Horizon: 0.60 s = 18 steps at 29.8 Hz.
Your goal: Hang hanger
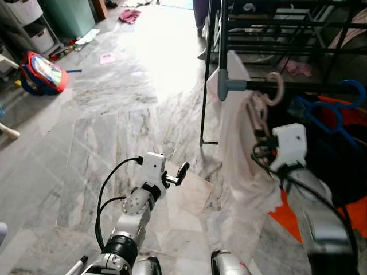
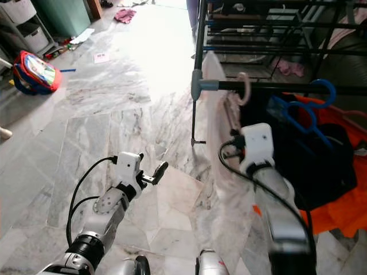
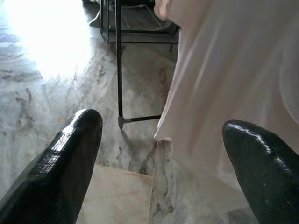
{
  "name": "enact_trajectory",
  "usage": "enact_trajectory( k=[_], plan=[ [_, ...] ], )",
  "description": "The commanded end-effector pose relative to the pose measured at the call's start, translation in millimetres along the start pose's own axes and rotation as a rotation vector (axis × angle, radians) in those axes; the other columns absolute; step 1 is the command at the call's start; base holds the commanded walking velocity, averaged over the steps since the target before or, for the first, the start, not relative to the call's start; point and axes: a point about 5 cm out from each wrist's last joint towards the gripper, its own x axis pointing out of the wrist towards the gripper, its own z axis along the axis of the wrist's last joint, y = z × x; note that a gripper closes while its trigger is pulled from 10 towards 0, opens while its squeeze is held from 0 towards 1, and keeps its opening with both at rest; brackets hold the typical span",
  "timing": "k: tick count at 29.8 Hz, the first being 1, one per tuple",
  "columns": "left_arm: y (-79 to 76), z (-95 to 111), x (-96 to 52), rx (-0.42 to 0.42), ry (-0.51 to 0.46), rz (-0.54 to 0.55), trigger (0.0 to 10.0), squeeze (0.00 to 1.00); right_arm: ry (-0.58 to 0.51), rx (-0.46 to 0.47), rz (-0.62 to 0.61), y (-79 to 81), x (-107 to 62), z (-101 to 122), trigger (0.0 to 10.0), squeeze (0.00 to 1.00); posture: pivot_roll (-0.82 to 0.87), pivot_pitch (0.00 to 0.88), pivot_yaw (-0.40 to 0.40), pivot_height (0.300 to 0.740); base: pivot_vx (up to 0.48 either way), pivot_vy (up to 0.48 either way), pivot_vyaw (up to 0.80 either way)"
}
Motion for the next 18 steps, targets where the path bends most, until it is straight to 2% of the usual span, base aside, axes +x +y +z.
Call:
enact_trajectory(
  k=[1, 2, 3, 4, 6, 8, 16, 18],
  plan=[
    [0.1, -3.8, -2.8, 0.003, 0.010, 0.006, 10.0, 0.00, -0.053, -0.019, -0.048, -4.7, -6.5, 8.8, 2.6, 0.00, -0.27, 0.221, 0.038, 0.740, 0.000, 0.000, 0.00],
    [-0.9, -4.8, -3.1, 0.001, 0.014, 0.003, 10.0, 0.00, -0.047, 0.001, -0.091, -6.0, -20.0, 1.1, 8.4, 0.00, -0.28, 0.225, 0.045, 0.740, 0.000, 0.000, 0.00],
    [-0.9, -4.8, -3.1, 0.001, 0.014, 0.003, 10.0, 0.00, -0.047, 0.001, -0.091, -6.0, -20.0, 1.1, 8.4, 0.00, -0.28, 0.225, 0.045, 0.740, 0.000, 0.000, 0.00],
    [-1.6, -5.6, -3.0, -0.002, 0.019, 0.003, 10.0, 0.00, -0.033, -0.006, -0.103, -4.7, -29.4, -5.2, 10.0, 0.00, -0.28, 0.225, 0.048, 0.740, 0.000, 0.000, 0.00],
    [-2.5, -6.9, -2.4, -0.015, 0.031, -0.001, 10.0, 0.00, -0.013, -0.006, -0.103, -1.2, -37.5, -11.8, 10.0, 0.00, -0.29, 0.225, 0.057, 0.740, 0.000, 0.000, 0.00],
    [-4.1, -6.7, 0.2, -0.017, 0.046, -0.008, 10.0, 0.00, 0.037, 0.003, -0.083, 9.4, -50.4, -25.1, 10.0, 0.00, -0.29, 0.226, 0.061, 0.740, 0.000, 0.000, 0.00],
    [-9.2, -7.2, 1.8, -0.014, 0.058, -0.070, 10.0, 0.00, 0.086, 0.046, 0.003, 28.9, -58.8, -36.2, 10.0, 0.00, -0.31, 0.230, 0.069, 0.740, 0.000, 0.000, 0.00],
    [-12.9, -9.7, 1.3, -0.028, 0.069, -0.096, 10.0, 0.00, 0.103, 0.043, 0.081, 35.1, -57.8, -38.0, 10.0, 0.00, -0.31, 0.230, 0.069, 0.740, 0.000, 0.000, 0.00]
  ],
)
